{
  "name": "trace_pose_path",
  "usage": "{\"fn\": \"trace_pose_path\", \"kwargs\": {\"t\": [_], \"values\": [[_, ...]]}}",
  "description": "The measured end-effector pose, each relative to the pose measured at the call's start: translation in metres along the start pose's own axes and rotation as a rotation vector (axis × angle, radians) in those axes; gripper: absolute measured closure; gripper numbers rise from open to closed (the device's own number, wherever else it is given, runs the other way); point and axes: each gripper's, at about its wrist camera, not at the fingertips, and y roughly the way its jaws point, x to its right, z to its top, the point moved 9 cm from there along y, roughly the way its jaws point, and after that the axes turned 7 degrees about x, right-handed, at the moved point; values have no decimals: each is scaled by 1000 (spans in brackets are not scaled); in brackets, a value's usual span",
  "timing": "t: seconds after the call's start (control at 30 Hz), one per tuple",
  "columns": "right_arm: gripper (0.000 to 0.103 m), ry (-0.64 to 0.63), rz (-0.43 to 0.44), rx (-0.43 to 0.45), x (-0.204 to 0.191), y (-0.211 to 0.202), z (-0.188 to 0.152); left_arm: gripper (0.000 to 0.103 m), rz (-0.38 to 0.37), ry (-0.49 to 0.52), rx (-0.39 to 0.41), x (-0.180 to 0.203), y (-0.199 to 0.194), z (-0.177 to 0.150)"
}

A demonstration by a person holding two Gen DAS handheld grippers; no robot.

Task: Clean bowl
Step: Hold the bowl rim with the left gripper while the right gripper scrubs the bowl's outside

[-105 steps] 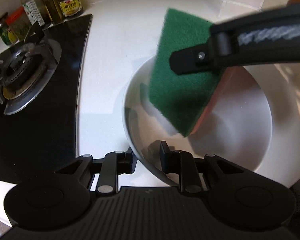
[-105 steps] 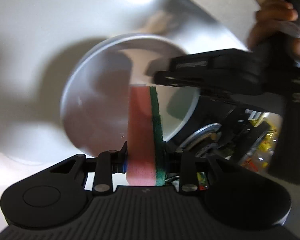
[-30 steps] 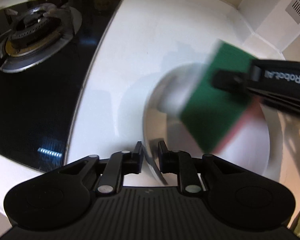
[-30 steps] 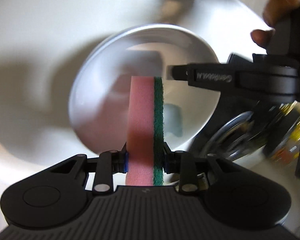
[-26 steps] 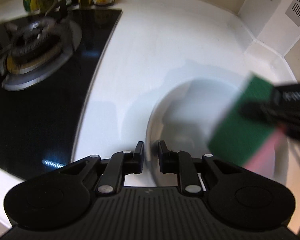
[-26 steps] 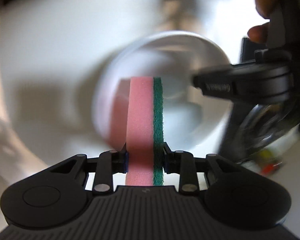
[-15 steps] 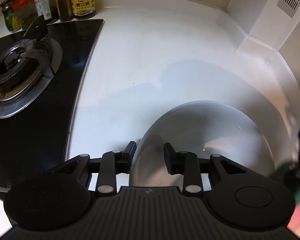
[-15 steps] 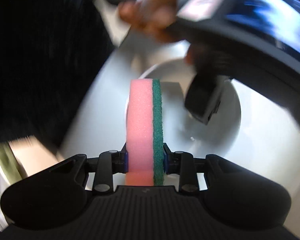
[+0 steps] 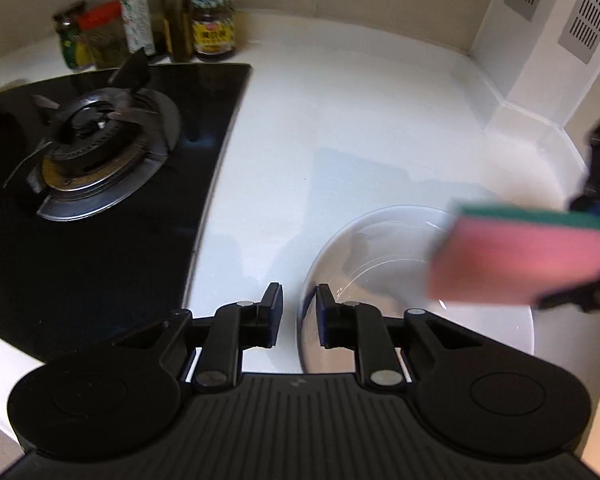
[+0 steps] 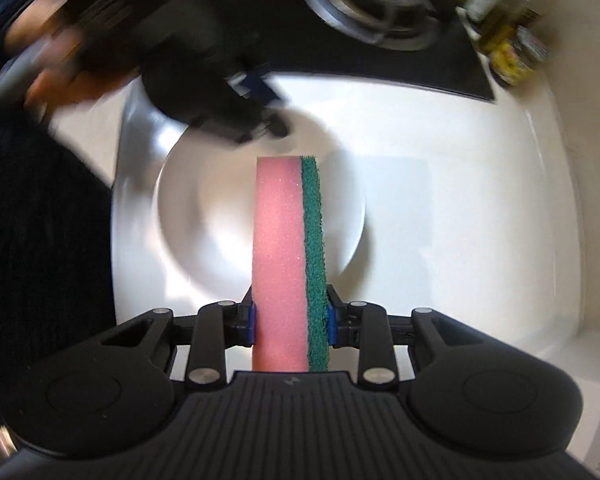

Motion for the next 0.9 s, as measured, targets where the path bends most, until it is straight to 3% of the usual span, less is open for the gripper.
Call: {"fn": "trace_pose_path", "kwargs": {"t": [0.13, 0.23, 0.4, 0.53, 0.6, 0.67, 0.9], "values": [[76, 98, -65, 5, -3, 2, 6, 84, -53, -10, -15, -5, 2, 9], [76, 106, -88, -3, -3, 24, 29, 85, -102, -62, -49, -10, 4, 12], [77, 84, -97, -56, -17, 58, 34, 88, -161, -118, -65, -17, -2, 16], [76, 14, -128, -48, -34, 70, 32, 89, -183, -71, -37, -15, -9, 29], [76, -82, -146, -25, -44, 66, 29, 89, -238, -31, -61, -8, -4, 36], [76, -189, -163, 7, -56, 60, 25, 89, -222, 42, -88, -2, 7, 44], [77, 67, -184, 53, -40, 46, 21, 88, -290, 256, -221, 19, 39, 53]]}}
